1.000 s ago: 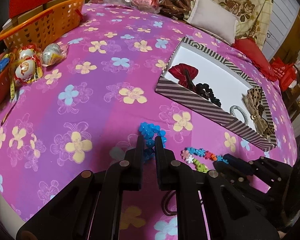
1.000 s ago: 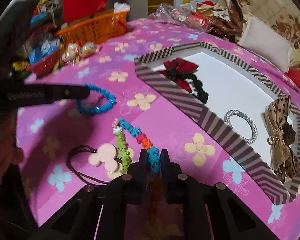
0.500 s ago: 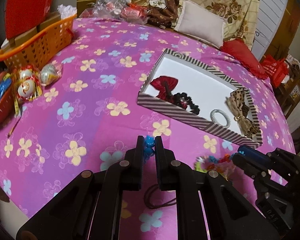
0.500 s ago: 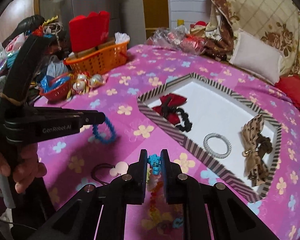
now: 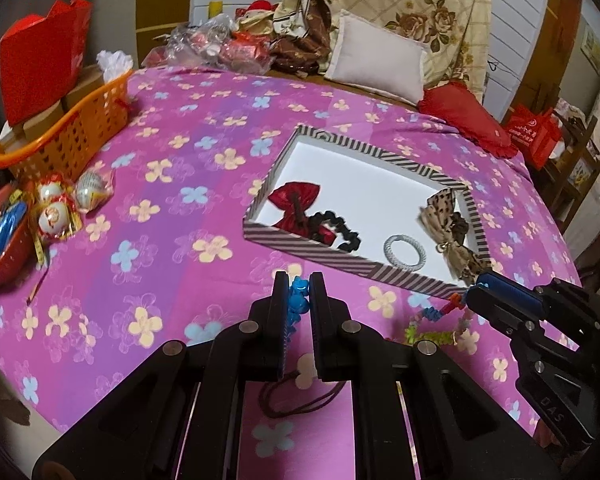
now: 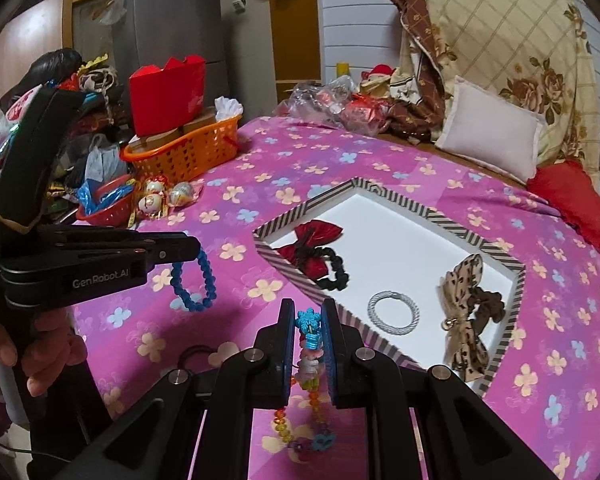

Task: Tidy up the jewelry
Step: 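Carry the blue bracelet and the multicolor bracelet over the white tray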

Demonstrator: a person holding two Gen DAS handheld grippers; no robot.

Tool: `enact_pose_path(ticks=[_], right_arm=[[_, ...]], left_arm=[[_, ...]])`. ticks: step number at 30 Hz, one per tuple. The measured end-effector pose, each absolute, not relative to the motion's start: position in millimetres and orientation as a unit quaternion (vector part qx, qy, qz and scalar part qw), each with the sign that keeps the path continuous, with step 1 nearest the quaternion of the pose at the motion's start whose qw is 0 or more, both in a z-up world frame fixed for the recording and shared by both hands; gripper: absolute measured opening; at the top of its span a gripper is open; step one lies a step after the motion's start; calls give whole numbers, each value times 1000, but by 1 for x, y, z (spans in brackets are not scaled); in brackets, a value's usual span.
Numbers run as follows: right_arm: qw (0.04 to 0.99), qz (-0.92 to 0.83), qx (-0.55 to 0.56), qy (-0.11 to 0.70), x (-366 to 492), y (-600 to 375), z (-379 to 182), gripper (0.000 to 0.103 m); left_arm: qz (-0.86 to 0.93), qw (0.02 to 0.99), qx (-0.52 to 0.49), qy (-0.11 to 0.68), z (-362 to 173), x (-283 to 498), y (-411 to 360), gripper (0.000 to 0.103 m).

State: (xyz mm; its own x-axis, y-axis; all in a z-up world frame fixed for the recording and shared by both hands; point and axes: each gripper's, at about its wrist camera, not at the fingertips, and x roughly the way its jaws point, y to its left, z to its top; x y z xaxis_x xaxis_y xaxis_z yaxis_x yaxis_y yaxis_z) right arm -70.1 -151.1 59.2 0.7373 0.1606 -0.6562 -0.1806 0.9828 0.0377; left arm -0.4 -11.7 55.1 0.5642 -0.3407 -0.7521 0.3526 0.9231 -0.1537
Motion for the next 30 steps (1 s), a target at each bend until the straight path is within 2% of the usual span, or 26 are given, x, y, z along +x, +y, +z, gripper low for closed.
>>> enact_pose_path(ticks=[30], right_arm=[[934,37,4,355,-35,-212,72,12]], left_arm=[[-198,891,46,406,73,44,-72,9]])
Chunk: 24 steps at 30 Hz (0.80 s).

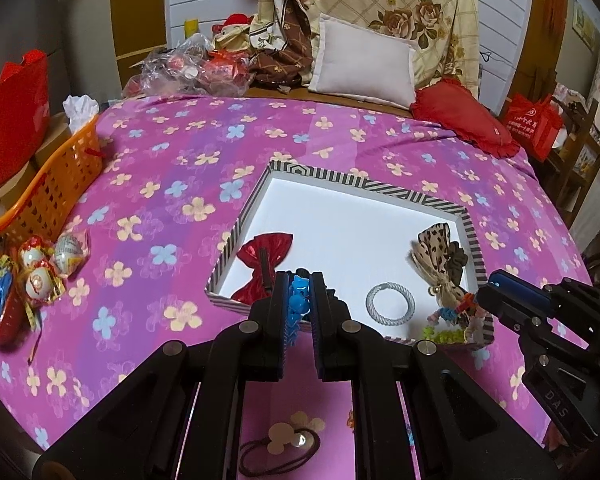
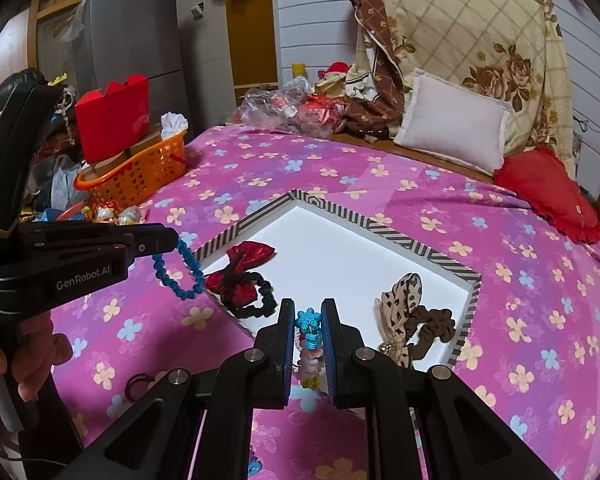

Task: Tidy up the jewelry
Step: 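Carry the blue bracelet and the multicolor bracelet over the white tray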

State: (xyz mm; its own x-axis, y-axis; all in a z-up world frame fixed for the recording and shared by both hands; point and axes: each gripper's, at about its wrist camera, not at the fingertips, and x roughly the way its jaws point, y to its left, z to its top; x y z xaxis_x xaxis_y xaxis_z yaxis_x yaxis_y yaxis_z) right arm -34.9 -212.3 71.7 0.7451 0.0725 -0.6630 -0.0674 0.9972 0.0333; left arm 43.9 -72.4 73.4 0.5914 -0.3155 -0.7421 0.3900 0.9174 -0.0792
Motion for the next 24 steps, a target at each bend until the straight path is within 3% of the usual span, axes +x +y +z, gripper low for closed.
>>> enact_pose_path(ticks=[24], right_arm=[[931,33,3,363,-22,-222,73,12]], left_arm=[[-195,886,59,416,69,62,-90,9]])
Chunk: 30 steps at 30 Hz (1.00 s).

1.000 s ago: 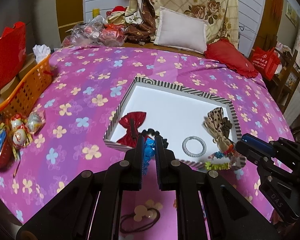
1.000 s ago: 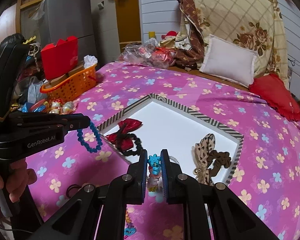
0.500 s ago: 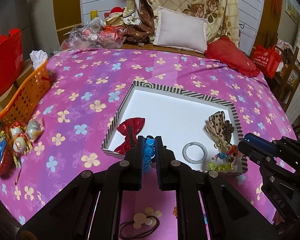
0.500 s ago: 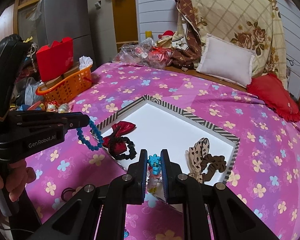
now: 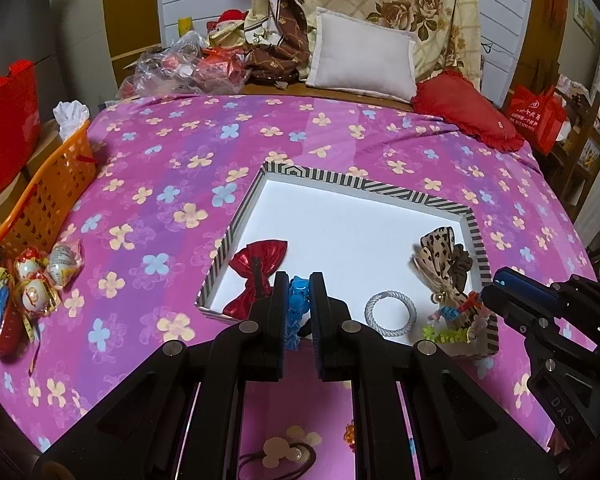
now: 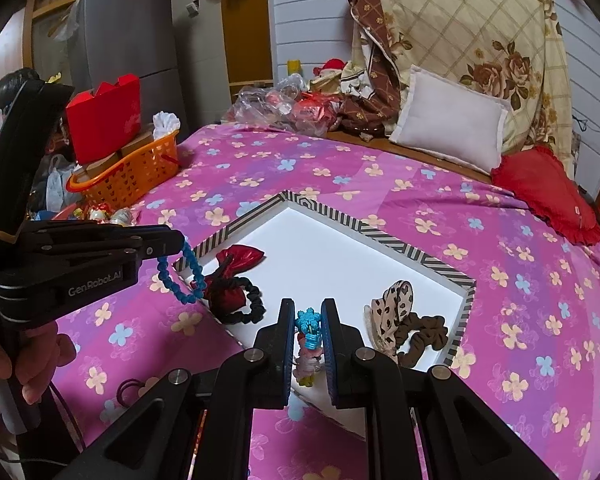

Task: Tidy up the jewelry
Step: 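Carry the blue bracelet and the multicolor bracelet over the white tray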

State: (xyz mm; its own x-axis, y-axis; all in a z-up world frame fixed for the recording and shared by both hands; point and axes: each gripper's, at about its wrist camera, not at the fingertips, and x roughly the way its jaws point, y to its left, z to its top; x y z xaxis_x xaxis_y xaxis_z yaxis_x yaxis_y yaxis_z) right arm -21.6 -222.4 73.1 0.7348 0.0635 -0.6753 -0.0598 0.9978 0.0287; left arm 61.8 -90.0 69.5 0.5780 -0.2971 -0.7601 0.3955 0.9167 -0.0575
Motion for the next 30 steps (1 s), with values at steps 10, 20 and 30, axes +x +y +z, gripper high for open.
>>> enact_pose_path(ticks=[10,20,30], right_arm=[[927,29,10,374,-2,-230,65,12],[926,26,24,376,22,-237,61,12],[916,24,49,397,46,-246,35,12]], left_arm=[[-197,880,55,429,64,79,-101,9],[-189,877,48,439,52,101,-120,9],[-177,870,57,456,25,119,-133,9]])
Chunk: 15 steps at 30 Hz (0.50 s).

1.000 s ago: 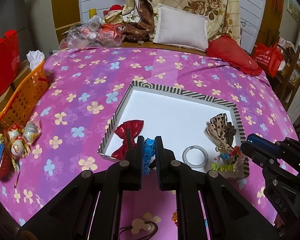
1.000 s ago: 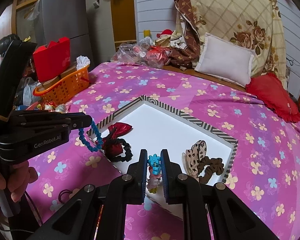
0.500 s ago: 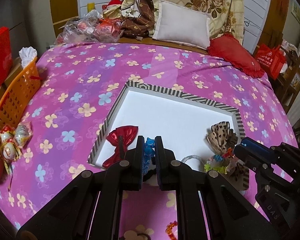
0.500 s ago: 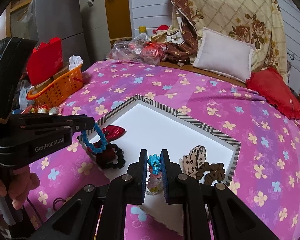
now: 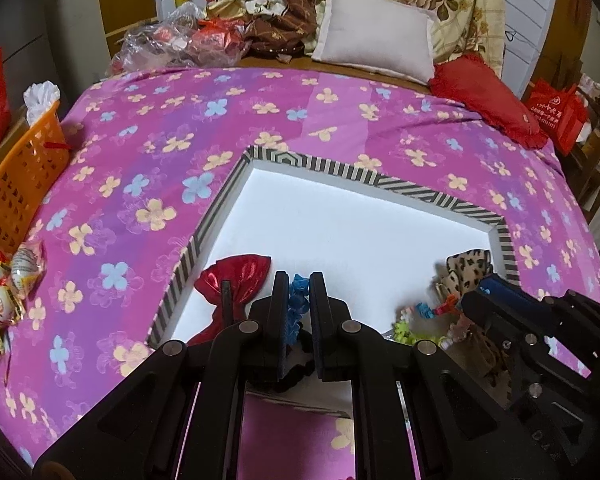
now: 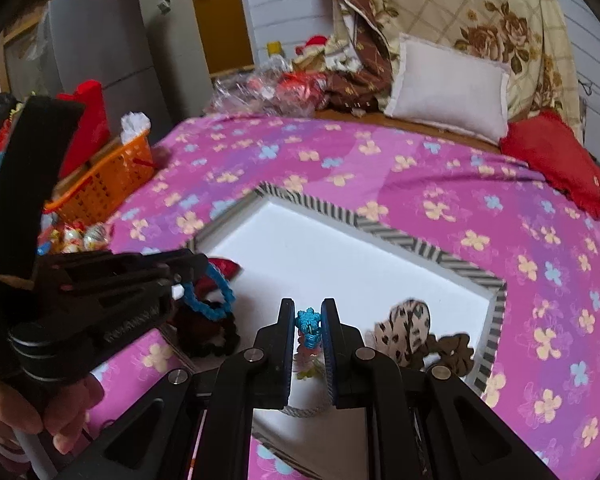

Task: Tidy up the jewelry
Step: 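Carry the blue bracelet and the multicolor bracelet over the white tray, then open the left gripper over the tray while the right gripper releases its bracelet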

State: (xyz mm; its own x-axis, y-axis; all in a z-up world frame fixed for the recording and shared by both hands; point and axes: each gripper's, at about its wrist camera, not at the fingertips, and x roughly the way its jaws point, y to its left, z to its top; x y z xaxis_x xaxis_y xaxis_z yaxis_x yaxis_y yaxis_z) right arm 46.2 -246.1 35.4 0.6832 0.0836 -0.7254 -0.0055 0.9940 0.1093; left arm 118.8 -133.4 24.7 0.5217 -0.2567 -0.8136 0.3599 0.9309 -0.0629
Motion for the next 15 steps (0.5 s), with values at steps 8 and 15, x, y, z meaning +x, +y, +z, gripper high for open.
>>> enact_pose_path(ticks=[8,15], right_arm=[[899,4,57,434,44,-263,4,12],[891,-2,56,451,42,-266,-12,12]], left_arm=[[-177,864,59,467,9,122,-139,9],[-177,858,65,477,-2,119,-143,9]])
